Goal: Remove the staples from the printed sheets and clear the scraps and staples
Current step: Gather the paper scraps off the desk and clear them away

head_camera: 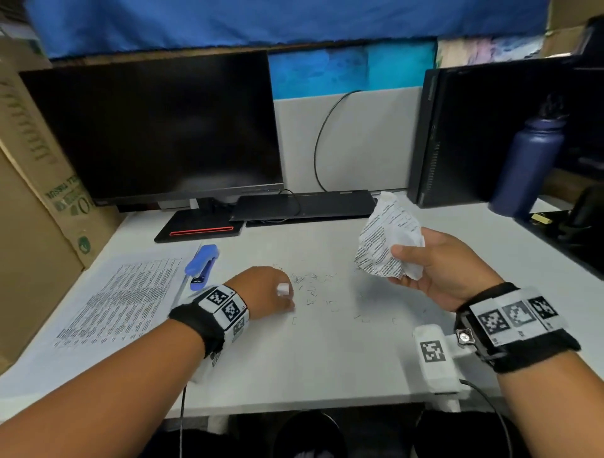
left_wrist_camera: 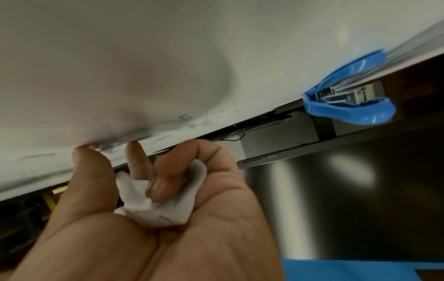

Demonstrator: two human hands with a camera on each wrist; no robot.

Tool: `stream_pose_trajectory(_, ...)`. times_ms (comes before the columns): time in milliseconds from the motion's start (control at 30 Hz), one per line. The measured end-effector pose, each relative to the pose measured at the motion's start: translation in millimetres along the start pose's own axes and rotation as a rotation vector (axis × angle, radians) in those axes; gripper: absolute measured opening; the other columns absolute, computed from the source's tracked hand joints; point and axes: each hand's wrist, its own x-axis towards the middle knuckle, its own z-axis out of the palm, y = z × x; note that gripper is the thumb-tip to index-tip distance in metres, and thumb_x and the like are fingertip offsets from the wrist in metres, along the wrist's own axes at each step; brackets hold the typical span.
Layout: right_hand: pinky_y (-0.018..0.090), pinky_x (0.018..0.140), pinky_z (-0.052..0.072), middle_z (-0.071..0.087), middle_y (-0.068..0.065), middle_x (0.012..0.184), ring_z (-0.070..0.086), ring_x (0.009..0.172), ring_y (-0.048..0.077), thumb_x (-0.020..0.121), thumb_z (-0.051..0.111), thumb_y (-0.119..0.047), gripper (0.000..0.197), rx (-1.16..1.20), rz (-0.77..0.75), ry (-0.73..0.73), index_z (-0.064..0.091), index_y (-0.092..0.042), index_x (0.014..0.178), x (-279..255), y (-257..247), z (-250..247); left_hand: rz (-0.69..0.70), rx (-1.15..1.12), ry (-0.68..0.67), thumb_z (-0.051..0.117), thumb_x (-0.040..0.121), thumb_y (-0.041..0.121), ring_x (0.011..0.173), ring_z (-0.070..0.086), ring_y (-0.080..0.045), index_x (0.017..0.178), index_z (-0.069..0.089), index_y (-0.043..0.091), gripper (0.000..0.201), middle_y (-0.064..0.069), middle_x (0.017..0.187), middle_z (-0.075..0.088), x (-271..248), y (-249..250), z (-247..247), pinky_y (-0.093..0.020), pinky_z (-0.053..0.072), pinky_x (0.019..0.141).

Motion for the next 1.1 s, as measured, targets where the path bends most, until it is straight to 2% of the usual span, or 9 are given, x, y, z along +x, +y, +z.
stream_pose_trajectory(233,0.030,0.065,0.057,0.074,0.008,0.111,0.073,0.093,0.024,0.094,0.055,0.000,0.033,-0.059,-0.026,-0.012,0.062,-0.012,0.124,-7,-7,-3,-0.064,0.111,0.011,0.053,0.086,0.026,0.078,0.056,-0.018,0.078,0.059,0.015,0.015,0.000,0.082,0.059,0,15,6,-0.022,0.042,0.062)
stream_pose_trajectory(367,0.035,0.070,0.058,0.074,0.009,0.111,0.072,0.095,0.025,0.093,0.055,0.000,0.035,-0.092,-0.030,-0.060,0.061,-0.012,0.125,-12,-10,-6,-0.089,0.107,-0.011,0.054,0.092,0.030,0.098,0.061,-0.017,0.103,0.068,0.017,0.022,0.001,0.105,0.065,-1,3,9,-0.024,0.044,0.077)
stream_pose_trajectory(467,0.045,0.081,0.055,0.075,0.013,0.103,0.071,0.093,0.032,0.090,0.051,0.006,0.031,-0.142,-0.001,-0.126,0.066,-0.010,0.112,-17,-14,-7,-0.101,0.058,0.006,0.049,0.092,0.027,0.095,0.062,-0.020,0.091,0.065,0.017,0.020,0.001,0.096,0.064,-7,-6,3,-0.026,0.047,0.079)
stream_pose_trajectory(600,0.030,0.053,0.054,0.072,0.018,0.084,0.069,0.066,0.026,0.071,0.053,0.007,0.035,-0.128,0.062,-0.288,0.069,-0.002,0.101,-29,-21,-7,-0.084,-0.369,0.156,0.049,0.098,0.029,0.074,0.055,-0.015,0.093,0.063,0.013,0.022,0.001,0.088,0.063,-44,-3,-19,-0.023,0.044,0.064)
stream_pose_trajectory(700,0.033,0.061,0.053,0.068,0.022,0.089,0.067,0.070,0.029,0.063,0.056,0.002,0.041,-0.258,0.185,-0.511,0.071,-0.003,0.101,-41,-8,-9,0.010,-0.936,-0.005,0.057,0.097,0.019,0.061,0.048,-0.014,0.085,0.062,0.012,0.015,-0.002,0.083,0.066,-97,11,-22,-0.025,0.039,0.054)
stream_pose_trajectory(800,0.038,0.080,0.045,0.067,0.016,0.098,0.059,0.086,0.027,0.070,0.067,-0.005,0.032,-0.442,0.361,-0.830,0.072,-0.012,0.102,-66,30,-9,0.124,-0.945,-0.334,0.061,0.095,0.010,0.051,0.043,-0.012,0.078,0.060,0.012,0.017,-0.003,0.074,0.069,-142,22,0,-0.022,0.035,0.048)
stream_pose_trajectory(867,0.031,0.076,0.047,0.067,0.000,0.092,0.060,0.084,0.016,0.078,0.069,-0.014,0.021,-0.645,0.424,-0.969,0.070,-0.017,0.099,-84,62,-2,0.147,-0.857,-0.543,0.062,0.090,0.010,0.047,0.044,-0.009,0.072,0.061,0.018,0.021,0.001,0.067,0.067,-157,28,27,-0.021,0.036,0.047)
stream_pose_trajectory(1000,0.030,0.066,0.049,0.064,-0.003,0.087,0.059,0.069,0.009,0.082,0.066,-0.026,0.023,-1.209,0.326,-0.978,0.063,-0.016,0.102,-85,131,10,0.108,-0.814,-0.738,0.064,0.087,0.015,0.050,0.047,-0.006,0.095,0.070,0.019,0.011,0.006,0.069,0.064,-150,33,94,-0.018,0.038,0.046)
stream_pose_trajectory(1100,0.022,0.057,0.045,0.058,-0.014,0.072,0.050,0.058,0.000,0.081,0.067,-0.029,0.019,-1.281,0.413,-0.819,0.059,-0.027,0.098,-60,196,9,0.007,-0.695,-0.778,0.057,0.090,0.013,0.049,0.047,-0.005,0.101,0.072,0.016,0.019,0.004,0.071,0.063,-123,20,148,-0.017,0.039,0.045)
